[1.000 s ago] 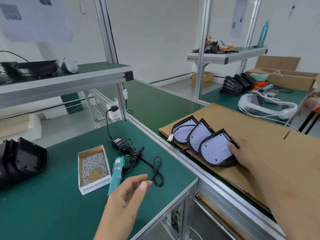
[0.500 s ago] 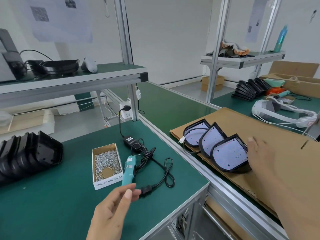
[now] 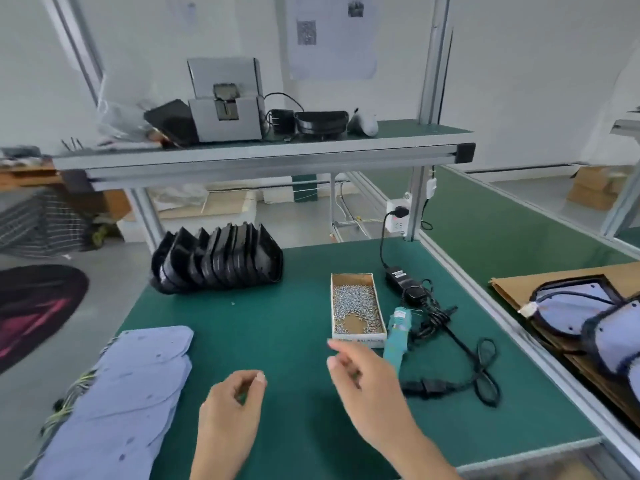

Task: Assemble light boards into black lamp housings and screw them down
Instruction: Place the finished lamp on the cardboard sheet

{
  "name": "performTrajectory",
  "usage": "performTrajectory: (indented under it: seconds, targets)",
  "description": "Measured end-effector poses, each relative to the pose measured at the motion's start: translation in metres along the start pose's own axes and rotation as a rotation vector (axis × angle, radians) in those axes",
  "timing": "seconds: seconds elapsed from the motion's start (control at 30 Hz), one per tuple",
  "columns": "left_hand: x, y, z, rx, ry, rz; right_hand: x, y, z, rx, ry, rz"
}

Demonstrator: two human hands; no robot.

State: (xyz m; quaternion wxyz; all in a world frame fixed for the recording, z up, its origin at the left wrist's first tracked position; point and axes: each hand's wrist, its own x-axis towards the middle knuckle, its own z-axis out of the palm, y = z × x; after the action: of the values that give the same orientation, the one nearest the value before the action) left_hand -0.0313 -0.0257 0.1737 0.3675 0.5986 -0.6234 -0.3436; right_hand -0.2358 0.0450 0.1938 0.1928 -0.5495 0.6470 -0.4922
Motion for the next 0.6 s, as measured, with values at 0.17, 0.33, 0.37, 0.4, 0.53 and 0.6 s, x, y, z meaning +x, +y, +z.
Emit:
performTrajectory:
  seconds: [0.17, 0.33, 0.37, 0.4, 0.53, 0.6]
  targets:
    - [0.013, -0.011, 0.0, 0.127, 0.019, 0.028, 0.024, 0.002, 0.088, -0.107, -0.13, 0.066]
    - [0.015, -0.017, 0.0, 0.098, 0.081, 0.062, 0.061, 0.008, 0.126, -0.206, -0.172, 0.1]
    - [0.016, -0.018, -0.001, 0.091, 0.086, 0.065, 0.072, 0.007, 0.132, -0.201, -0.189, 0.104]
    - [0.016, -0.019, -0.002, 0.09, 0.09, 0.07, 0.084, 0.006, 0.136, -0.193, -0.2, 0.114]
    - [0.019, -0.02, -0.002, 0.064, 0.127, 0.056, 0.144, -0.007, 0.152, -0.154, -0.171, 0.144]
    - [0.02, -0.021, -0.001, 0.055, 0.136, 0.045, 0.172, -0.014, 0.157, -0.171, -0.11, 0.154]
